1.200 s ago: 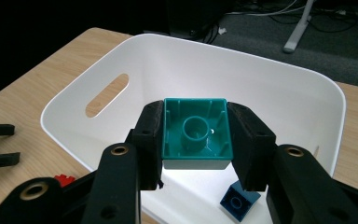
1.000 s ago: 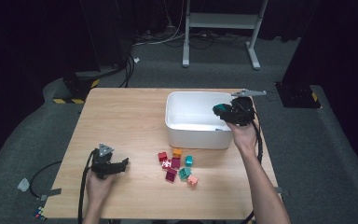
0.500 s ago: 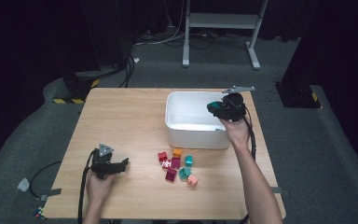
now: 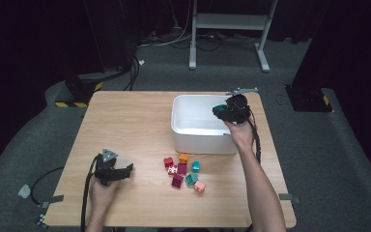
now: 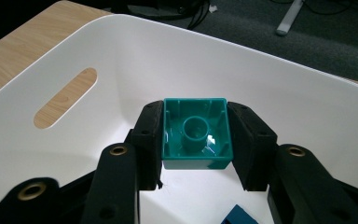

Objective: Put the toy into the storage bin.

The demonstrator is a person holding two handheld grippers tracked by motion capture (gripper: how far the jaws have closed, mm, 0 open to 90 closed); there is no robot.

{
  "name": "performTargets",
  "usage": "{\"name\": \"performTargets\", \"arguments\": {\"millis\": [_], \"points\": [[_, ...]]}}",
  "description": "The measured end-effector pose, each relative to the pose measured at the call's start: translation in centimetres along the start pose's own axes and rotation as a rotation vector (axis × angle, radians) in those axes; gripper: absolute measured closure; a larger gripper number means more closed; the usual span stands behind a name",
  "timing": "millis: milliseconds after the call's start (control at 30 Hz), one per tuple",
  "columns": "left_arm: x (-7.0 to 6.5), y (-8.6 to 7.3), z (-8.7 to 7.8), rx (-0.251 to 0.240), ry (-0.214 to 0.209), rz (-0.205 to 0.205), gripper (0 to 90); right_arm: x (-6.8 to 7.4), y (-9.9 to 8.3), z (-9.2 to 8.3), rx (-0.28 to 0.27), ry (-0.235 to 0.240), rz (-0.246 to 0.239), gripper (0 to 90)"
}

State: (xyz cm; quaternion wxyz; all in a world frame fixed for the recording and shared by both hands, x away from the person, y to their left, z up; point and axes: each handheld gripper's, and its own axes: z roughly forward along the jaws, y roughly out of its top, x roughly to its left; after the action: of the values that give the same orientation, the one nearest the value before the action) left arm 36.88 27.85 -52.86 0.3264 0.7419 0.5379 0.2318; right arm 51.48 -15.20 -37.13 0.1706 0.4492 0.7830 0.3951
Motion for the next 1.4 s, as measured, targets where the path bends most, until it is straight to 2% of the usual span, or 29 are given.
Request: {"name": "performTargets", "arguments": {"millis": [400,567,733,1133,1400], "points": [[0.0,0.0,0.0,0.0,0.0,0.0,14.5,-0.1,-0.1,0.3,0.019,-0.013,0.005,58.2],[0.0,0.0,0.0,0.0,0.0,0.001,14.5,0.0,-0.1,0.3,0.022,-0.006,0.001,54.0],[0.0,0.0,0.0,0.0,0.0,0.0,14.6,0.1,-0.1,0.0,0.002,-0.003,0.003,48.4],[0.0,0.0,0.0,0.0,0.0,0.0,14.6,0.4,-0.8,-1.9,-0.038,0.029,-0.013,42.8],[0.0,0.0,0.0,0.0,0.0,0.0,14.6,0.4,-2.0,-3.7,-0.085,0.05,-0.013,39.4]]}}
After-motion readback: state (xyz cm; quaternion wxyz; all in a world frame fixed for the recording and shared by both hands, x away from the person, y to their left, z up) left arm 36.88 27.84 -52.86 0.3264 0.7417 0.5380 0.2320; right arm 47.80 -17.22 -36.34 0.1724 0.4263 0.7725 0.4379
